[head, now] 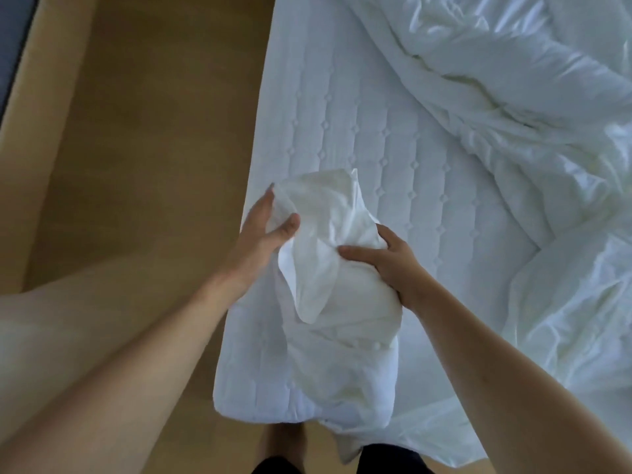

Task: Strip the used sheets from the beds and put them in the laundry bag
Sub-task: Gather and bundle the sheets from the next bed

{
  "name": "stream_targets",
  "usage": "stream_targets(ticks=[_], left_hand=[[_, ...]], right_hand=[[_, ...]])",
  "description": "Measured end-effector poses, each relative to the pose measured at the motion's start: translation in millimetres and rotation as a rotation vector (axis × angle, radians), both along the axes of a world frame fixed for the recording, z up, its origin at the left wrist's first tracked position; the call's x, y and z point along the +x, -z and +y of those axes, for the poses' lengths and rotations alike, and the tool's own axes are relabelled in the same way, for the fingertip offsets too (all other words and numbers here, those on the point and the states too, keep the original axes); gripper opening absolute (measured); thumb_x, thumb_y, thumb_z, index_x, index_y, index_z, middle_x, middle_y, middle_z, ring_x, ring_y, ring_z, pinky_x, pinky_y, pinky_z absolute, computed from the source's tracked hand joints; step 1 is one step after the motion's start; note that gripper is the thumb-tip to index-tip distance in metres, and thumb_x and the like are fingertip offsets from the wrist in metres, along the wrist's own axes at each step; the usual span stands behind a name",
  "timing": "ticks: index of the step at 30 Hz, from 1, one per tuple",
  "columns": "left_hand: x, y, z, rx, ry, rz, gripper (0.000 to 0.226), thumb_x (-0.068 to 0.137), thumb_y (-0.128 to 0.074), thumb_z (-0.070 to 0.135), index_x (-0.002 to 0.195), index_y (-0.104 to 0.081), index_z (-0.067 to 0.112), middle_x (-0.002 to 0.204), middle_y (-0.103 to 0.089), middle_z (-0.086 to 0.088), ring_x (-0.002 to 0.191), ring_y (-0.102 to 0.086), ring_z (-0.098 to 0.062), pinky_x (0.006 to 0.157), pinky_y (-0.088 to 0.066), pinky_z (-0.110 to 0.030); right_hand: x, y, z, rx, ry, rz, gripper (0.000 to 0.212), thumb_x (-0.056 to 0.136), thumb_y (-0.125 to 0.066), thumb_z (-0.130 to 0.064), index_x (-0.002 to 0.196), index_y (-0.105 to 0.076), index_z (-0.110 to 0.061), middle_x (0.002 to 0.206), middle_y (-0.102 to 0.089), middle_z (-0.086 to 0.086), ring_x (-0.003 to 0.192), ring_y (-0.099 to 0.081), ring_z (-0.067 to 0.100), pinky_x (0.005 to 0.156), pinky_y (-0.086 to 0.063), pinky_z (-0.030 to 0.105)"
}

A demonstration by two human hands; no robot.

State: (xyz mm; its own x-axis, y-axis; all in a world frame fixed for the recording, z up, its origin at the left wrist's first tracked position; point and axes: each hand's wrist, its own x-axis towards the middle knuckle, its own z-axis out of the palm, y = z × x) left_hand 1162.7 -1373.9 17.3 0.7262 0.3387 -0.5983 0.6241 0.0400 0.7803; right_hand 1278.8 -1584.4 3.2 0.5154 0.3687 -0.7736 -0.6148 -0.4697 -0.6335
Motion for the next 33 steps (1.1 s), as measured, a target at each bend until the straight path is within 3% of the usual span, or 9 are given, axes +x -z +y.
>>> stream_targets(ticks=[3, 6, 10, 16, 20, 24, 28, 31, 33], left_hand=[[27.2, 0.2, -40.2, 0.286, 0.53, 0.04, 0.113, 0.06, -0.058, 0.09, 0.153, -0.003, 0.062, 0.168, 0.02, 0.018, 0.157, 0.019, -0.025, 0.125, -0.006, -0.056], [47.0, 6.4, -67.4, 0.495, 0.692, 0.214, 0.12, 0.057, -0.061, 0.094, 0.152, 0.006, 0.065, 0.16, 0.034, 0.025, 0.151, 0.033, -0.034, 0.119, -0.004, -0.07], [66.7, 11.0, -71.4, 0.527, 0.693, 0.3, 0.124, 0.047, -0.059, 0.101, 0.152, -0.004, 0.063, 0.163, 0.025, 0.025, 0.154, 0.024, -0.035, 0.118, -0.01, -0.07], [103.8, 15.8, -97.7, 0.608, 0.646, 0.423, 0.119, 0.047, -0.058, 0.102, 0.151, -0.022, 0.056, 0.167, 0.01, 0.017, 0.152, 0.014, -0.045, 0.112, -0.011, -0.077], [118.2, 21.4, -106.8, 0.655, 0.633, 0.488, 0.118, 0.044, -0.054, 0.104, 0.148, -0.029, 0.054, 0.168, 0.003, 0.013, 0.151, 0.007, -0.049, 0.108, -0.012, -0.081], [124.2, 24.1, -93.5, 0.596, 0.571, 0.487, 0.116, 0.041, -0.055, 0.103, 0.145, -0.033, 0.057, 0.165, -0.001, 0.021, 0.151, -0.003, -0.043, 0.11, -0.016, -0.076], [118.5, 24.8, -62.0, 0.408, 0.38, 0.404, 0.112, 0.043, -0.064, 0.098, 0.144, -0.037, 0.057, 0.165, -0.012, 0.024, 0.152, -0.017, -0.029, 0.12, -0.023, -0.06], [110.5, 36.0, -39.4, 0.291, 0.196, 0.337, 0.111, 0.044, -0.068, 0.097, 0.143, -0.042, 0.054, 0.162, -0.026, 0.017, 0.147, -0.033, -0.025, 0.119, -0.033, -0.052], [107.3, 41.3, -31.9, 0.244, 0.097, 0.311, 0.111, 0.044, -0.07, 0.097, 0.143, -0.044, 0.053, 0.159, -0.034, 0.014, 0.143, -0.041, -0.025, 0.117, -0.037, -0.052]], right_hand=[[2.7, 3.5, 0.8, 0.009, -0.009, 0.0, 0.077, 0.053, -0.101, -0.041, 0.122, -0.069, -0.038, 0.11, -0.078, -0.009, 0.099, -0.076, 0.017, 0.091, -0.062, 0.045], [1.4, 6.6, -6.9, 0.013, 0.025, 0.018, 0.082, 0.056, -0.099, -0.046, 0.13, -0.064, -0.04, 0.119, -0.075, -0.008, 0.106, -0.075, 0.018, 0.094, -0.06, 0.046], [-32.1, -11.6, -39.6, -0.018, 0.326, 0.021, 0.095, 0.078, -0.083, -0.052, 0.157, -0.031, -0.046, 0.142, -0.058, -0.009, 0.12, -0.066, 0.012, 0.104, -0.053, 0.039], [-125.6, -50.3, -81.4, -0.448, 0.701, 0.215, 0.099, 0.075, -0.066, -0.083, 0.157, -0.033, -0.036, 0.157, -0.044, -0.002, 0.142, -0.046, 0.027, 0.117, -0.038, 0.053], [-114.1, -46.2, -82.7, -0.074, 0.923, 0.526, 0.069, 0.083, -0.057, -0.08, 0.133, -0.063, -0.033, 0.128, -0.072, 0.004, 0.12, -0.065, 0.034, 0.104, -0.048, 0.061], [-68.8, -34.8, -59.4, 0.058, 0.974, 0.323, 0.072, 0.089, -0.054, -0.076, 0.128, -0.07, -0.018, 0.12, -0.075, 0.013, 0.11, -0.073, 0.032, 0.106, -0.05, 0.055], [-32.4, -22.7, -25.4, -0.01, 0.93, 0.255, 0.114, 0.062, -0.078, -0.084, 0.151, -0.045, -0.022, 0.141, -0.064, 0.006, 0.116, -0.07, 0.028, 0.101, -0.055, 0.055], [-3.5, -22.5, -1.9, -0.025, 0.894, 0.119, 0.104, 0.068, -0.083, -0.069, 0.155, -0.036, -0.035, 0.142, -0.057, -0.003, 0.121, -0.063, 0.021, 0.107, -0.05, 0.049], [19.3, -15.0, 9.0, -0.002, 0.844, 0.072, 0.098, 0.067, -0.083, -0.069, 0.147, -0.045, -0.027, 0.133, -0.06, -0.001, 0.117, -0.065, 0.022, 0.105, -0.052, 0.047]])
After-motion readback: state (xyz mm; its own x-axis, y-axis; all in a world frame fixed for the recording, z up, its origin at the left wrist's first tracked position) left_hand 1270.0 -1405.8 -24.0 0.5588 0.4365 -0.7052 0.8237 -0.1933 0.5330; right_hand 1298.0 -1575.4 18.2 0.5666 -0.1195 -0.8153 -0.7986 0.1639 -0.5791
